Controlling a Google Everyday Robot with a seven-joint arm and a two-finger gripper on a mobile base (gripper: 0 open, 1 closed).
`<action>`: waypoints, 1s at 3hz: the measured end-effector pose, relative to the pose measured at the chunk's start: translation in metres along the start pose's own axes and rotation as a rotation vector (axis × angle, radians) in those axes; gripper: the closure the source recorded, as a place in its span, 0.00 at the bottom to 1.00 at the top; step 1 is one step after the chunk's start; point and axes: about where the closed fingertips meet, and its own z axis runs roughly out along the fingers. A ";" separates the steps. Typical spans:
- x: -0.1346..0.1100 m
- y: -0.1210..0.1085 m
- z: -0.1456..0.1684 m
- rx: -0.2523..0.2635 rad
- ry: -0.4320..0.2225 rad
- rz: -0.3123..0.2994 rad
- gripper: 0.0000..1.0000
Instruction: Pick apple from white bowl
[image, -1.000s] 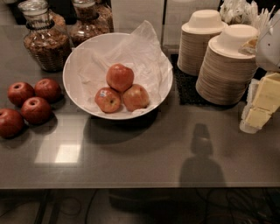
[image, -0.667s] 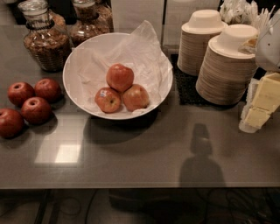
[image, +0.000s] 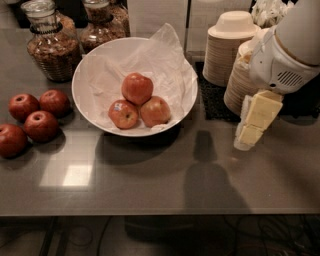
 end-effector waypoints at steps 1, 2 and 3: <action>-0.040 -0.002 0.017 -0.024 -0.077 -0.054 0.00; -0.086 -0.001 0.014 -0.023 -0.188 -0.126 0.00; -0.086 0.000 0.014 -0.018 -0.189 -0.126 0.00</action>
Offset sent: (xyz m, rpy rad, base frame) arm 0.0197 0.1167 0.0231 0.2154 -0.0734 0.2373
